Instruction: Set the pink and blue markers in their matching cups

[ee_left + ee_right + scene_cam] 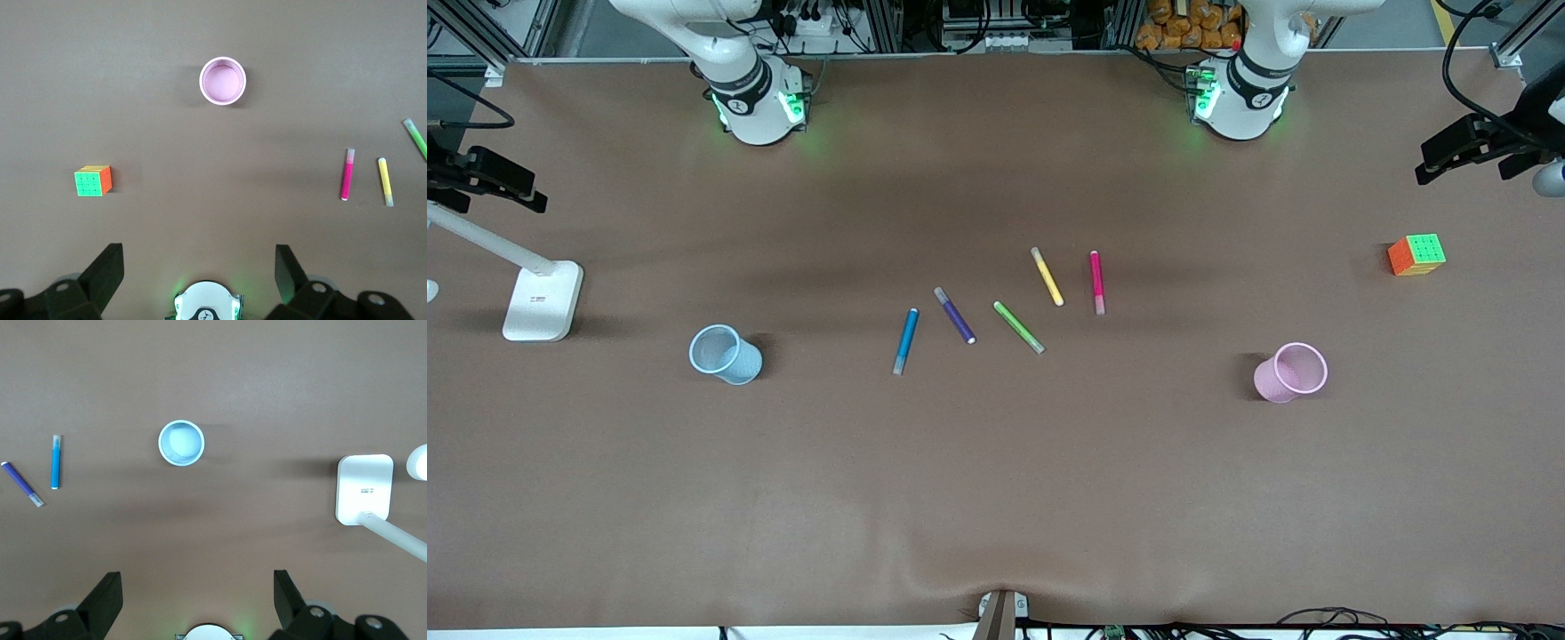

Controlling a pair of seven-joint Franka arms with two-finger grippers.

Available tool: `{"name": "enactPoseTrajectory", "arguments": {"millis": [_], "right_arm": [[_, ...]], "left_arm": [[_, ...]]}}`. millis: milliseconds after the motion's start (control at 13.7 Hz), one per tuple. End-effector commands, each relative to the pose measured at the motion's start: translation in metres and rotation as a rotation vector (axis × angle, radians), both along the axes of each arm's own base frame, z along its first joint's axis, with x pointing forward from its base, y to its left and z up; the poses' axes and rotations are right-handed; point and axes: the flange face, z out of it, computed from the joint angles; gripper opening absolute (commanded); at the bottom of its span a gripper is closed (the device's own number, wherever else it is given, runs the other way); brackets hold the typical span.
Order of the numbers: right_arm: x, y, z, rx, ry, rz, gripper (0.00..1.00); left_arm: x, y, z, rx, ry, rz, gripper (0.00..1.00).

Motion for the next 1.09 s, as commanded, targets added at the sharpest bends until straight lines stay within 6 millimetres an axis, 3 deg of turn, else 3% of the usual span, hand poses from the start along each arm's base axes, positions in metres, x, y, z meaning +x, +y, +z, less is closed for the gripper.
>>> {"name": "enactPoseTrajectory", "arguments": {"millis": [0, 365, 1022], "right_arm": [[-0.007, -0.001, 0.006, 0.016, -0.005, 0.008, 1.0], [-0.007, -0.001, 0.006, 0.016, -0.005, 0.008, 1.0], [-0.008, -0.001, 0.004, 0.016, -0.001, 0.01, 1.0]], "left_arm": [[0.002, 0.001, 0.005, 0.012, 0.006, 0.003, 1.0], [0.003, 0.0, 0.006, 0.014, 0.003, 0.003, 1.0], [0.019, -0.018, -0.014, 0.002, 0.041, -0.013, 1.0]]}}
